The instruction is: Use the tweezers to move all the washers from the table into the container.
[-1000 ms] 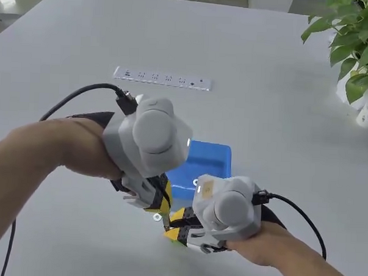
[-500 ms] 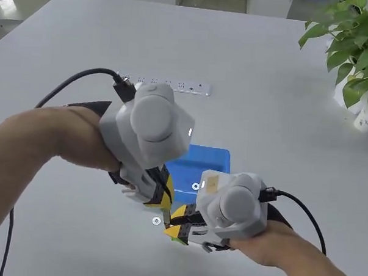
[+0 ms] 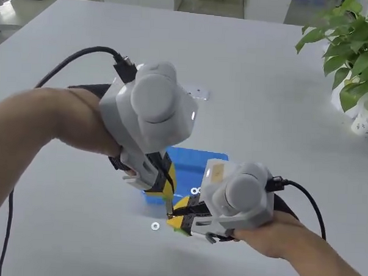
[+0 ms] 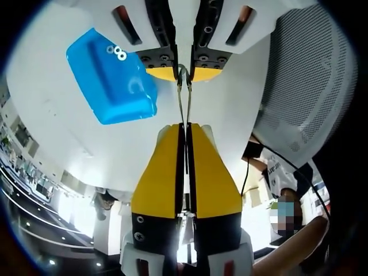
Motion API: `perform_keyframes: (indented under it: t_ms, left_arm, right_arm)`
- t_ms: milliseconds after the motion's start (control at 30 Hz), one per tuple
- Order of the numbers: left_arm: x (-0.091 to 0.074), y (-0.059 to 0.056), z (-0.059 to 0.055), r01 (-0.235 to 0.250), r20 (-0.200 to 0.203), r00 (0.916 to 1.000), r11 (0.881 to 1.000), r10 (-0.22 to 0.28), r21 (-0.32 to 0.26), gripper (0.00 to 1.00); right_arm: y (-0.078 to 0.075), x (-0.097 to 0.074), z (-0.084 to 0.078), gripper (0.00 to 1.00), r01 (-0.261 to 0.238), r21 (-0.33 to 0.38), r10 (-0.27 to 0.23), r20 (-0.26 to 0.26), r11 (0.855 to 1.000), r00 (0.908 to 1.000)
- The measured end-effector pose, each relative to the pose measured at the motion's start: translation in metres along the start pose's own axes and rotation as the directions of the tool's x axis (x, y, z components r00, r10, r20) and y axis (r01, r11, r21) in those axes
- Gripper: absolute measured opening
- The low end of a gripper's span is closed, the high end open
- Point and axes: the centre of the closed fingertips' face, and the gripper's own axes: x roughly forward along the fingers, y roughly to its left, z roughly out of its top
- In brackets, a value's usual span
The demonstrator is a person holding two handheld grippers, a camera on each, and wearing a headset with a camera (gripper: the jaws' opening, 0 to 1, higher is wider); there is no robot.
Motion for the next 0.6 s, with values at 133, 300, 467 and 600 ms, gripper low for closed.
perform_keyframes:
  t_ms: [133, 300, 467, 600]
  left_arm:
    - [-0.004, 0.004, 0.002, -0.002, 0.000, 1.0000, 1.000, 0.002, 0.006, 0.05]
    - [-0.009, 0.010, 0.004, -0.008, -0.004, 1.0000, 1.000, 0.008, 0.015, 0.05]
    - [-0.012, 0.019, 0.007, -0.011, -0.006, 0.9999, 1.000, 0.011, 0.027, 0.05]
    - [-0.012, 0.024, 0.010, -0.014, 0.000, 0.9999, 0.999, 0.014, 0.033, 0.05]
  right_arm:
    - [-0.006, -0.003, 0.004, 0.10, 0.007, -0.002, -0.007, 0.003, 1.000, 1.0000]
    - [-0.014, -0.007, 0.008, 0.10, 0.015, -0.006, -0.015, 0.006, 1.000, 0.9999]
    - [-0.022, -0.010, 0.010, 0.10, 0.022, -0.011, -0.022, 0.002, 1.000, 0.9998]
    - [-0.028, -0.011, 0.010, 0.10, 0.028, -0.016, -0.028, 0.000, 0.999, 0.9996]
